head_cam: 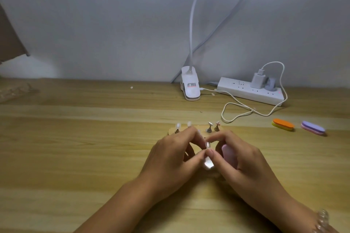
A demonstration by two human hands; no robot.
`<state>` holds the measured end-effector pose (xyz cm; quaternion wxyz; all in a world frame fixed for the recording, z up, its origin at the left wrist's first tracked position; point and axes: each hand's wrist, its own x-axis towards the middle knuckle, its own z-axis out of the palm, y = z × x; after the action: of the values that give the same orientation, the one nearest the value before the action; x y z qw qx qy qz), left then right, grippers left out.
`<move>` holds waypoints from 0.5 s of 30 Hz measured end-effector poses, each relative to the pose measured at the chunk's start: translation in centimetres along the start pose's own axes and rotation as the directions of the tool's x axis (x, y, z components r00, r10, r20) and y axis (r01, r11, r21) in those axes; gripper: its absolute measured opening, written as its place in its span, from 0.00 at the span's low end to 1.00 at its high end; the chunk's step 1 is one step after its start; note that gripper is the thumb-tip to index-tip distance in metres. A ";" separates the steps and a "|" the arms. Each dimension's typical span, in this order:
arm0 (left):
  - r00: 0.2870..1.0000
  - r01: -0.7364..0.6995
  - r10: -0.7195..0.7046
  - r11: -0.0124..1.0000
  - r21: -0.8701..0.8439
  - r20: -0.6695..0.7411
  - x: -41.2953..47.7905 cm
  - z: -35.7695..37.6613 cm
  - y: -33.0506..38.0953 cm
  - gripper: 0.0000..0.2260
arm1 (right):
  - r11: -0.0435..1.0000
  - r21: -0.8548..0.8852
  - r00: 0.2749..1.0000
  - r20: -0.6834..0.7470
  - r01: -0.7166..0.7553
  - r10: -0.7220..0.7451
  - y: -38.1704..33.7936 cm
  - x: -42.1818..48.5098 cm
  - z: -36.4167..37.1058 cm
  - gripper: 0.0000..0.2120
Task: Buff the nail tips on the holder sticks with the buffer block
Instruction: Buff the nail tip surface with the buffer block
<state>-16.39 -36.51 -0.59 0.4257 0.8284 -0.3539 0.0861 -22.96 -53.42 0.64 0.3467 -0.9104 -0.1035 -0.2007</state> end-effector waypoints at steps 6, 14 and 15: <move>0.999 0.044 -0.043 0.992 -0.120 0.017 0.2 0.1 -0.4 0.02 | 0.980 0.098 0.984 -0.027 -0.175 0.179 0.2 -0.3 0.0 0.10; 0.996 0.001 0.005 0.998 -0.066 0.086 -0.1 0.1 -0.4 0.03 | 0.989 -0.022 0.989 -0.013 -0.147 0.147 -0.5 -0.4 0.1 0.10; 0.996 -0.007 0.013 0.998 -0.061 0.094 -0.1 0.1 -0.4 0.03 | 0.989 -0.020 0.989 -0.002 -0.148 0.148 -0.5 -0.5 0.2 0.11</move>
<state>-16.18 -36.42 -0.97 0.4330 0.8164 -0.3801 0.0384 -23.54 -52.95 0.62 0.3514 -0.9190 -0.0334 -0.1757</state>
